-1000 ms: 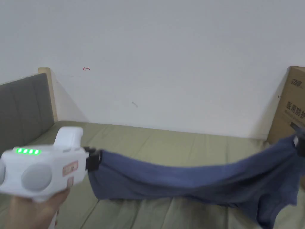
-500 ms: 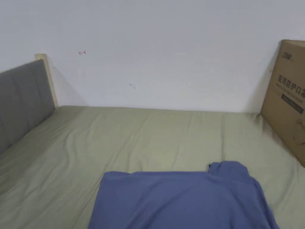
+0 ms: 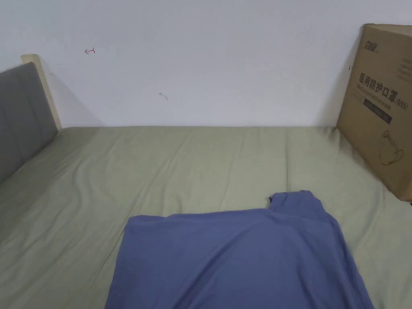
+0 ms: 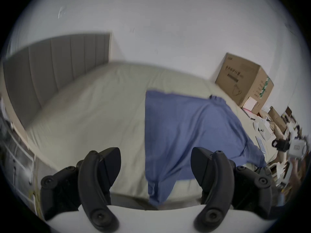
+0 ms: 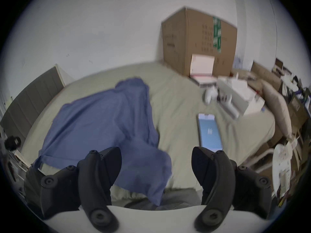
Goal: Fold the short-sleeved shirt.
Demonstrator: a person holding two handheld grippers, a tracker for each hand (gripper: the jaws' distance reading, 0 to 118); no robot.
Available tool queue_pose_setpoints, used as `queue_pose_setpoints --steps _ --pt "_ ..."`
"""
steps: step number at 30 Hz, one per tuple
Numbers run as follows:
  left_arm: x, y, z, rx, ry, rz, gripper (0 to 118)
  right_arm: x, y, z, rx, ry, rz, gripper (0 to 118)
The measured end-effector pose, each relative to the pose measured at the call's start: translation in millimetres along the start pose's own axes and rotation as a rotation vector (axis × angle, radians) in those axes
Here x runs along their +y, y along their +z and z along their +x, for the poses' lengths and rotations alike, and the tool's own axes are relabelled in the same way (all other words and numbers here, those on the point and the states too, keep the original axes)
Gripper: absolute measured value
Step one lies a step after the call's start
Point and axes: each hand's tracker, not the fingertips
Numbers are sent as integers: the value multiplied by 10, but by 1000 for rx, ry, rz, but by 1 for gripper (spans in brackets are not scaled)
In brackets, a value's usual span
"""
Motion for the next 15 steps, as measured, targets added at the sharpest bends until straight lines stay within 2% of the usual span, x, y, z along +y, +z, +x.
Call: queue_pose_setpoints --steps 2,3,6,8,9,11,12,14,15 --pt "169 183 162 24 -92 120 92 128 215 -165 11 32 120 90" --pt "249 267 252 37 -130 175 92 204 293 -252 46 46 172 90" --pt "441 412 474 29 -148 271 91 390 416 -537 165 88 256 90" --pt "515 466 568 3 -131 291 83 465 407 -704 197 112 259 86" --pt "552 458 615 -18 -135 291 70 496 392 -772 230 112 250 80" --pt "582 474 723 -22 -161 299 9 517 360 -891 251 104 246 47" --pt "581 467 767 -20 -185 303 0 519 344 -940 257 106 243 33" --pt "635 445 767 -78 -193 276 0 507 311 -1013 255 125 234 15" --pt "652 436 782 -66 -180 266 0 495 300 -1047 243 140 235 0"
